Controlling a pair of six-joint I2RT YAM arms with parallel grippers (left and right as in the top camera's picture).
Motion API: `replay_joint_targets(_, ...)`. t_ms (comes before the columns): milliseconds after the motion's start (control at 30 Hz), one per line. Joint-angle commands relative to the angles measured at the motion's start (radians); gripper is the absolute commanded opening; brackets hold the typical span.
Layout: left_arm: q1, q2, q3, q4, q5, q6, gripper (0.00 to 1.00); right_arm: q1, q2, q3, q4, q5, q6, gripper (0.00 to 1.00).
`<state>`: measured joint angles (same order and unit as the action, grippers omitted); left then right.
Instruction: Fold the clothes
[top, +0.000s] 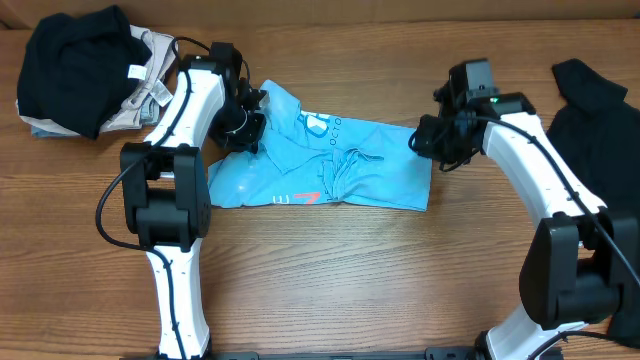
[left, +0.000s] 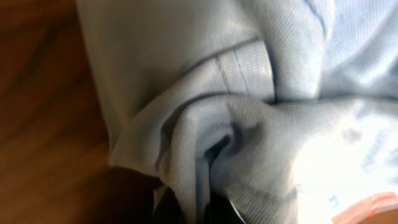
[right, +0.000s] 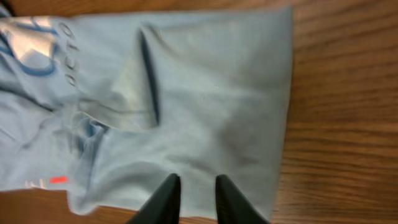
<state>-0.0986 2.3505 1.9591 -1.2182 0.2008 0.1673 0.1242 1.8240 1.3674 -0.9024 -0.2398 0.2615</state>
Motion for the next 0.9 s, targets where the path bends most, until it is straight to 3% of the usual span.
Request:
replay_joint_targets(0, -0.01, 0.007, 0.158, -0.117, -0.041, -0.041, 0.04, -0.001, -0.027, -0.056, 0.024, -0.009, -0.004, 0.16)
replay_joint_targets(133, -0.049, 0.007, 0.328, -0.263, -0.082, -0.04, 0.04, -0.008, -0.027, -0.069, 0.036, -0.01, -0.003, 0.15)
replay_joint_targets(300, -0.149, 0.007, 0.446, -0.33, -0.077, -0.042, 0.04, -0.043, -0.032, -0.055, 0.029, -0.039, -0.004, 0.15)
replay_joint_targets(533, -0.353, 0.01, 0.451, -0.307, -0.077, -0.11, 0.04, -0.173, -0.122, -0.044, 0.006, -0.191, -0.057, 0.15)
replay_joint_targets(867, -0.579, 0.01, 0.451, -0.198, -0.078, -0.182, 0.04, -0.387, -0.246, -0.044, -0.115, -0.214, -0.145, 0.16)
